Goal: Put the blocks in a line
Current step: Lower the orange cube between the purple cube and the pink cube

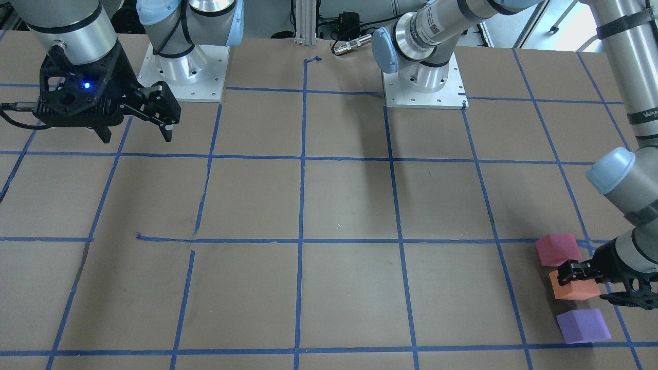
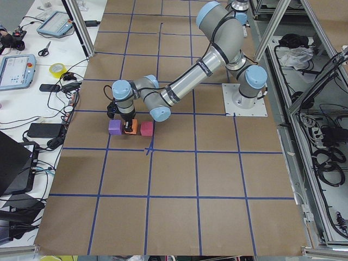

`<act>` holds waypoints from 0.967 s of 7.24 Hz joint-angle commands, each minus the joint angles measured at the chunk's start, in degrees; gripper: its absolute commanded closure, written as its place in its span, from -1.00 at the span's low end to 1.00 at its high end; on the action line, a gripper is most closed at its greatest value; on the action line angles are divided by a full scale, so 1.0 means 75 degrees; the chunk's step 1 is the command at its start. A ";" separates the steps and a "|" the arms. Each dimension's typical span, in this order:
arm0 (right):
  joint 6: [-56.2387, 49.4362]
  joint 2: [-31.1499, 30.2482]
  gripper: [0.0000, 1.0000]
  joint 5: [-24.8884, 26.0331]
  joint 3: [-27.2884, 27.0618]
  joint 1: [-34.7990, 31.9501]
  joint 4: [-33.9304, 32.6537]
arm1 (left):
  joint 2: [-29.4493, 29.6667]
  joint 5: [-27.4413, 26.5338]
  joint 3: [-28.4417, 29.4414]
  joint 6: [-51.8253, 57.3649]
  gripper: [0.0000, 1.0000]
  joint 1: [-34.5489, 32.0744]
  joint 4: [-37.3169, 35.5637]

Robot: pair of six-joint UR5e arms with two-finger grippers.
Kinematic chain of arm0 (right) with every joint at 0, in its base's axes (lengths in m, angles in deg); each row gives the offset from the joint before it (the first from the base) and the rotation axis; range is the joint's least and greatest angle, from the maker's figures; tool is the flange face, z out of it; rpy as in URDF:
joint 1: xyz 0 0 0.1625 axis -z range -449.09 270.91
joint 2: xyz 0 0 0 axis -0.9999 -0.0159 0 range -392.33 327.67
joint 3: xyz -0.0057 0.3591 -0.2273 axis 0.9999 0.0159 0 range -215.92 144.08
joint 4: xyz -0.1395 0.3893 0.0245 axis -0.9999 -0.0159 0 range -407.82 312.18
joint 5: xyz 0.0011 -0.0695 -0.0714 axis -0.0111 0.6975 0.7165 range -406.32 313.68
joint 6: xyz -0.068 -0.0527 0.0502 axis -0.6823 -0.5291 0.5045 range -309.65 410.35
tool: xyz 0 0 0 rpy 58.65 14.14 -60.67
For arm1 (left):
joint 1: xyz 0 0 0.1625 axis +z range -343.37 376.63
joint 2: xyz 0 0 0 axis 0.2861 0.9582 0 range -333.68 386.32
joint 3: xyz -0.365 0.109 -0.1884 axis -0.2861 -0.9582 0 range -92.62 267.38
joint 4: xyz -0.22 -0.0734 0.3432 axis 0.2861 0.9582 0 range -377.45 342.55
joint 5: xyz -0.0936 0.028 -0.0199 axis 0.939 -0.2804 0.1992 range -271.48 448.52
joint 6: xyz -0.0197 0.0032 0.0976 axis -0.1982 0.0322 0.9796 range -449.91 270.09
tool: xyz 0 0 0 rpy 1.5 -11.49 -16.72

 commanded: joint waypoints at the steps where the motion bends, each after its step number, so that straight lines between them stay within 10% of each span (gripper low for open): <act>1: -0.0004 -0.0015 -1.00 -0.0050 -0.0025 -0.0003 0.0058 | 0.0115 -0.0028 -0.0084 0.0003 0.85 0.0005 -0.0028; 7: -0.0004 0.0078 -1.00 -0.0050 -0.0037 -0.0003 0.0082 | 0.0115 -0.0017 -0.0143 -0.0009 0.82 0.0133 -0.0075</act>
